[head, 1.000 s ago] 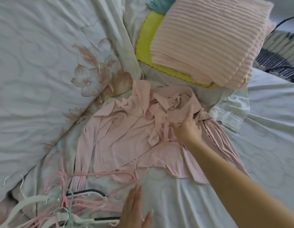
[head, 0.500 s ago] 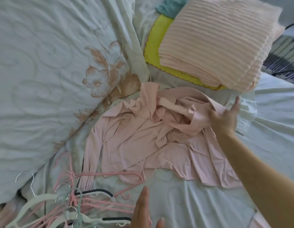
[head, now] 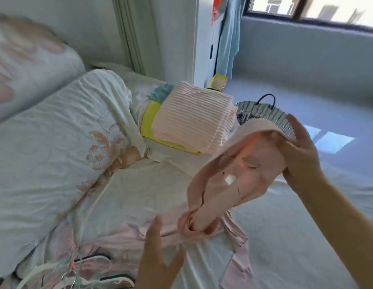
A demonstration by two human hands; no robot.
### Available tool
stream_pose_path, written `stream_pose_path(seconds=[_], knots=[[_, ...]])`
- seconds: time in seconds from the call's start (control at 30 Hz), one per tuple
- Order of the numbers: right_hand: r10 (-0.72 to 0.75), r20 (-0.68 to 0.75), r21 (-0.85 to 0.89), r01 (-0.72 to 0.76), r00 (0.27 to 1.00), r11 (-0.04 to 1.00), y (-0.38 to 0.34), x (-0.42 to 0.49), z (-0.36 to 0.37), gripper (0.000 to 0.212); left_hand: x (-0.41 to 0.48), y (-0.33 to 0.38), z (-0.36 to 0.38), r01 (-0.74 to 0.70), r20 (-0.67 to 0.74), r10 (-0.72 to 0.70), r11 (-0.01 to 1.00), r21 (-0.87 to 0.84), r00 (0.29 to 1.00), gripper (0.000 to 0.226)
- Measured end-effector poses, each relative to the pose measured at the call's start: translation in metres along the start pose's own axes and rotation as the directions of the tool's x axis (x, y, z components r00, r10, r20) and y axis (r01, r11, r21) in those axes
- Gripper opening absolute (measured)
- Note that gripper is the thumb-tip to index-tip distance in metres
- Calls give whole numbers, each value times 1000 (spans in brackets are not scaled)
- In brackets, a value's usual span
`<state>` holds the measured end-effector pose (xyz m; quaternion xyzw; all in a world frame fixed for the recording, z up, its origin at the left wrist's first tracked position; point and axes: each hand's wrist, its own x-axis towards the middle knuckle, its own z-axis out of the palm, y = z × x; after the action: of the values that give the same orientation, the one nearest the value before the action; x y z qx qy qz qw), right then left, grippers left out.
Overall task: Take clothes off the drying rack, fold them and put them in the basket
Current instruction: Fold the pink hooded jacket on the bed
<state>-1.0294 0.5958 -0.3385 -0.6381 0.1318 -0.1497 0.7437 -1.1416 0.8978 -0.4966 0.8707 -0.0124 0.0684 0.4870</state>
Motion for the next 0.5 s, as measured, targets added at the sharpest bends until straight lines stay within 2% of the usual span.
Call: stream_pose_path(seconds=[0.07, 0.1, 0.17, 0.23, 0.3, 0.37, 0.43, 0.5], knots=[[6, 24, 37, -7, 1000, 999, -51, -19, -18, 63, -11, 61, -5, 72, 77, -69, 996, -43, 995, 92], [-3, 29, 30, 2, 1000, 1000, -73, -29, -25, 58, -8, 82, -5, 65, 90, -59, 996, -65, 994, 101], [-55, 85, 24, 53, 995, 998, -113, -50, -39, 62, -8, 120, -6, 69, 139, -66, 997, -20, 988, 123], [-94, 153, 22, 92, 984, 996, -146, -71, -50, 81, -3, 150, -4, 46, 132, -51, 998, 42, 990, 135], [-132, 207, -20, 140, 969, 990, -173, -89, -62, 95, -1, 179, -2, 41, 97, -44, 999, 33, 994, 138], [-147, 246, -28, 158, 958, 987, -191, -105, -73, 99, 3, 207, -4, 21, 75, -18, 999, -49, 997, 140], [-156, 239, -48, 172, 958, 984, -203, -119, -84, 89, 5, 242, -7, -47, 135, 59, 994, -94, 989, 136], [-180, 232, -64, 200, 956, 978, -213, -133, -93, 66, -2, 278, -7, -185, 269, 184, 982, -21, 945, 121]])
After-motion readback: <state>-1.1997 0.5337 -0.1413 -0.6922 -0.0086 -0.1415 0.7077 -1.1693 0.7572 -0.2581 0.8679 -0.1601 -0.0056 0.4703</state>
